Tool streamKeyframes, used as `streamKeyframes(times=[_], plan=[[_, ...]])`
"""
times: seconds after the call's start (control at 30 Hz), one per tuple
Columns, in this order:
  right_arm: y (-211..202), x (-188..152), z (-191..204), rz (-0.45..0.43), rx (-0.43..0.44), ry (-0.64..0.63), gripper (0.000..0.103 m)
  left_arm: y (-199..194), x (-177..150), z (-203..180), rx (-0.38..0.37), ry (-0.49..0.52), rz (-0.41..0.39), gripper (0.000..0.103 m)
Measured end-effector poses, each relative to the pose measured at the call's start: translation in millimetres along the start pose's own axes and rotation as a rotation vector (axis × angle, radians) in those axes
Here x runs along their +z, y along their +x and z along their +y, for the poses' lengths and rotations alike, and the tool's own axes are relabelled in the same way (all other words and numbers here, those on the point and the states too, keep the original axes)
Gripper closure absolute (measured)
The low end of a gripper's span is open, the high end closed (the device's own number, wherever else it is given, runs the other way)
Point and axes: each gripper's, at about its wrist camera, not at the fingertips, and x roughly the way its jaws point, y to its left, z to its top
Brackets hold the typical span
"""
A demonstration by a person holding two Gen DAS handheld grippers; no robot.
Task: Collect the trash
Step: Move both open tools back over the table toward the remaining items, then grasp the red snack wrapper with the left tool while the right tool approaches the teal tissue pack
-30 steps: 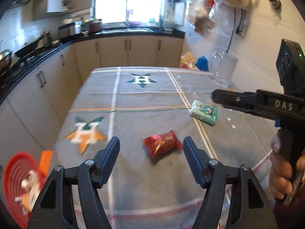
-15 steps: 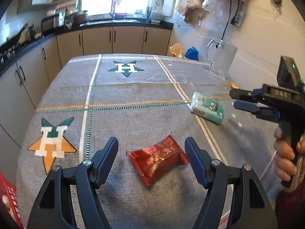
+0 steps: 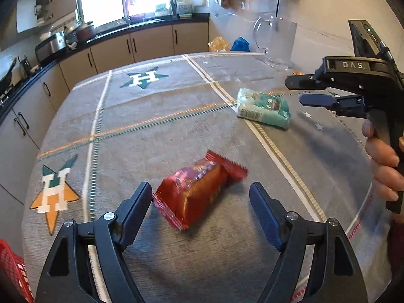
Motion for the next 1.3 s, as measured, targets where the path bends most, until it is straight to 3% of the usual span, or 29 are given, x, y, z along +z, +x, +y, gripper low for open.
streamKeyframes(times=[0.03,0.07,0.13,0.37,0.47,0.57,0.63,0.7,0.83,1.07,1.2,1.3], plan=[[1,0,0,-0.003,-0.005,-0.001,0.049,2,0,0,-0.002,-0.003,0.008,0.031],[3,1,-1,-0.009,-0.019,-0.005,0.049,3,-1,0,0.000,-0.004,0.017,0.047],[6,3,-2,-0.023,-0.040,-0.011,0.049,5,-1,1,0.020,-0.009,0.029,0.058],[25,4,2,-0.015,-0.019,-0.048,0.049,3,-2,2,0.035,-0.020,0.021,0.065],[30,1,12,0.041,0.005,-0.093,0.049,2,-2,5,0.029,-0.032,0.017,0.065],[41,-11,27,0.191,0.072,-0.158,0.047,0,-3,7,0.039,-0.040,0.014,0.065],[41,-18,40,0.243,0.099,-0.218,0.047,0,-3,9,0.036,-0.048,0.015,0.065],[36,-20,47,0.226,0.034,-0.256,0.047,0,-3,13,0.033,-0.057,0.016,0.065],[22,-20,57,0.103,-0.073,-0.316,0.046,-1,1,18,0.007,-0.092,0.013,0.065],[14,-13,55,0.128,-0.014,-0.219,0.045,-11,9,21,-0.029,-0.142,0.021,0.053],[1,-9,57,0.128,0.004,-0.198,0.045,-17,22,9,-0.009,-0.090,0.062,0.052],[-7,-2,58,0.106,-0.003,-0.183,0.045,-16,35,-3,-0.008,-0.039,0.087,0.044]])
